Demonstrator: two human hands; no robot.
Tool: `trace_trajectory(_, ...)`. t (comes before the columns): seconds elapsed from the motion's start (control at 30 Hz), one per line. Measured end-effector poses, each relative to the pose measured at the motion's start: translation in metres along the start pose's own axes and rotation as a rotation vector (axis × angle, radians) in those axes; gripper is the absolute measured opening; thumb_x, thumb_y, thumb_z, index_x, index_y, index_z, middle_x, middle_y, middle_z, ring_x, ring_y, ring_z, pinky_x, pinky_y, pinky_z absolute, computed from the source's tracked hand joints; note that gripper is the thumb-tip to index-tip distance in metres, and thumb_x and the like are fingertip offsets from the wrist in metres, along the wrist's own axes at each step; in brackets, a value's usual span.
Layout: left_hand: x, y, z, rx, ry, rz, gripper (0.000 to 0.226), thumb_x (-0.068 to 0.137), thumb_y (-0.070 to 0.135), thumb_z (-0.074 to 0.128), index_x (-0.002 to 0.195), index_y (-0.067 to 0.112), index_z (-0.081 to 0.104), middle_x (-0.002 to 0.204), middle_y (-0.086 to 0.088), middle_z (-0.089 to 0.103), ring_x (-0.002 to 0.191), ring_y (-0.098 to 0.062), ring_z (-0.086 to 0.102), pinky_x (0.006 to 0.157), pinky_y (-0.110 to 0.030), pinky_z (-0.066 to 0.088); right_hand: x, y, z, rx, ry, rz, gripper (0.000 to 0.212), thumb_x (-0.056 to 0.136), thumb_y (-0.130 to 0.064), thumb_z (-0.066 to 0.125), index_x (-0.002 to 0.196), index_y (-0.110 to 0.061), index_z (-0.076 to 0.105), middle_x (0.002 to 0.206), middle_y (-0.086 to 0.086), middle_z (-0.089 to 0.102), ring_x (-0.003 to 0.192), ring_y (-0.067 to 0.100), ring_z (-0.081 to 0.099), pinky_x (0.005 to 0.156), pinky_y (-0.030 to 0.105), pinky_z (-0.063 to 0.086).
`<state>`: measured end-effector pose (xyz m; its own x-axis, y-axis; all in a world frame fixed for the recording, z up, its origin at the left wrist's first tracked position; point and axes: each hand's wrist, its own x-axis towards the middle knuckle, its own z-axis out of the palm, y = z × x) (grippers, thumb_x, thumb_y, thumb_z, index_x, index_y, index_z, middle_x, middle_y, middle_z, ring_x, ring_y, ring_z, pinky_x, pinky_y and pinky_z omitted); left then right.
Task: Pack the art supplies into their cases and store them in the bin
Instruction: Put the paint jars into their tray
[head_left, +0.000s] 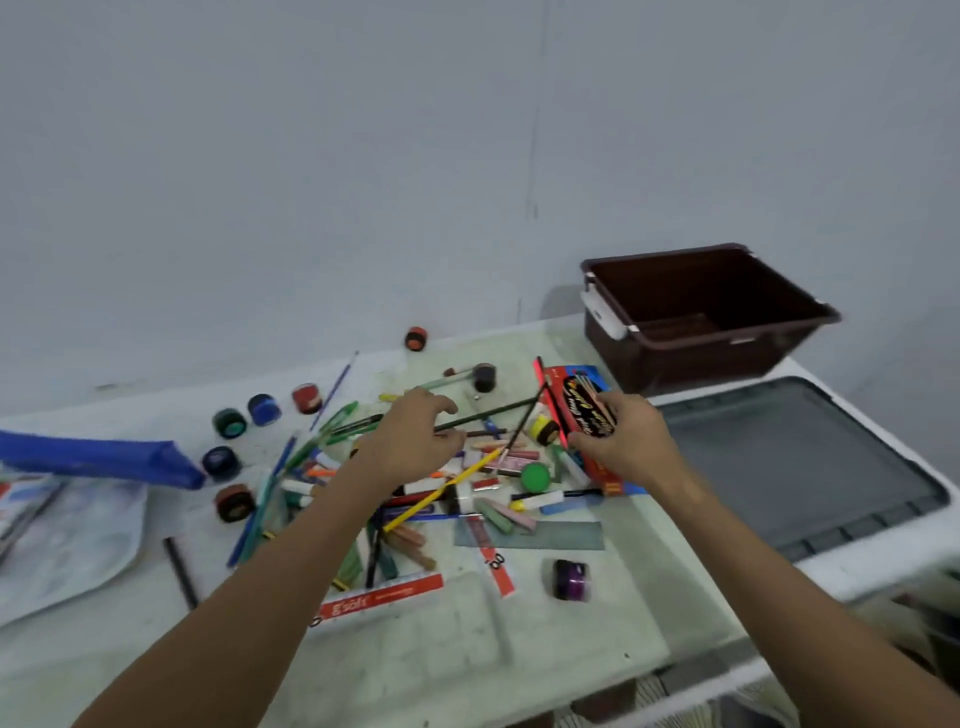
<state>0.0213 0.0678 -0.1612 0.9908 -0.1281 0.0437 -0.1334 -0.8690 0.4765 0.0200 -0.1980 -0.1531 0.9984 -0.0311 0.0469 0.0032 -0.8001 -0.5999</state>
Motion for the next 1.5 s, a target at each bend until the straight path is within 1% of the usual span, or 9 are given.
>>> trace_trajectory(0.23,0.007,-0.001,0.017,0.045,-0.061,0.031,0.051,0.088,0.040,0.060,0.131,0.012,0.055,0.127,-0.007,0.049,0.115,-0.022,0.051,0.096,-0.033,0.043,0.003,0.030,0.010,-0.147,-0.151,0.152,0.085,0.063,-0.066,0.071,0.129,-0.022,0.041,0.118,0.007,0.054,0.117,0.029,0.047,0.098,0.040,0.043)
trace_trajectory(0.37,0.004,-0.010,0.016,0.061,-0.059,-0.004,0.049,0.089,0.038,0.060,0.130,0.011,0.056,0.126,-0.007,0.050,0.116,-0.023,0.050,0.096,-0.031,0.040,0.008,0.024,0.013,-0.177,-0.089,0.167,0.077,0.068,-0.060,0.070,0.130,-0.022,0.042,0.118,0.008,0.057,0.119,0.033,0.043,0.100,0.044,0.034)
trace_trajectory(0.5,-0.004,-0.026,0.010,0.072,-0.058,-0.060,0.054,0.091,0.038,0.057,0.135,0.007,0.051,0.133,-0.008,0.046,0.120,-0.024,0.049,0.099,-0.033,0.040,0.008,0.016,0.010,-0.042,0.071,0.107,0.061,0.074,-0.059,0.063,0.120,-0.020,0.055,0.108,0.008,0.063,0.107,0.031,0.055,0.094,0.044,0.045)
trace_trajectory(0.73,-0.022,-0.055,0.004,0.109,0.002,-0.057,0.060,0.082,0.054,0.044,0.122,0.011,0.060,0.099,0.002,0.051,0.091,-0.016,0.052,0.081,-0.031,0.044,0.010,0.020,0.031,-0.451,0.097,0.022,0.060,0.080,-0.056,0.059,0.118,-0.010,0.062,0.120,0.015,0.047,0.112,0.033,0.043,0.094,0.043,0.038)
trace_trajectory(0.9,-0.027,-0.064,0.014,0.328,-0.070,-0.138,0.067,0.086,0.067,0.037,0.141,0.029,0.041,0.150,-0.004,0.032,0.139,-0.027,0.025,0.112,-0.055,0.018,0.016,0.011,0.033,-0.519,0.124,-0.050,0.045,0.083,-0.048,0.060,0.107,-0.011,0.066,0.117,0.013,0.055,0.109,0.031,0.044,0.093,0.045,0.036)
trace_trajectory(1.0,-0.032,-0.068,0.017,0.335,-0.053,-0.140,0.076,0.080,0.072,0.023,0.143,0.032,0.036,0.155,-0.004,0.026,0.142,-0.027,0.018,0.114,-0.053,0.015,0.021,0.006,0.031,-0.398,0.181,-0.125,0.031,0.088,-0.036,0.056,0.088,-0.008,0.069,0.094,0.012,0.067,0.085,0.031,0.056,0.075,0.038,0.043)
trace_trajectory(1.1,-0.034,-0.069,0.017,0.336,-0.037,-0.129,0.090,0.072,0.077,0.008,0.146,0.031,0.033,0.155,-0.006,0.025,0.142,-0.028,0.017,0.115,-0.051,0.015,0.019,-0.007,0.026,-0.248,0.268,-0.229,0.022,0.088,-0.022,0.055,0.078,-0.005,0.065,0.073,0.010,0.063,0.060,0.024,0.047,0.056,0.028,0.031)
trace_trajectory(1.23,-0.041,-0.077,0.011,0.253,0.024,-0.163,0.090,0.075,0.076,0.006,0.148,0.029,0.030,0.156,-0.007,0.025,0.143,-0.028,0.018,0.116,-0.049,0.015,0.011,-0.044,0.026,-0.092,0.287,-0.398,0.016,0.092,-0.017,0.052,0.093,-0.009,0.065,0.080,0.002,0.060,0.069,0.018,0.051,0.061,0.027,0.038)
trace_trajectory(1.5,-0.103,-0.116,-0.026,0.155,0.192,-0.272,0.078,0.085,0.066,0.020,0.141,0.018,0.044,0.143,-0.011,0.041,0.133,-0.027,0.033,0.109,-0.039,0.028,0.000,-0.137,0.085,0.110,0.062,-0.768,0.023,0.093,-0.013,0.050,0.109,-0.006,0.064,0.097,0.003,0.063,0.086,0.020,0.053,0.081,0.030,0.043)
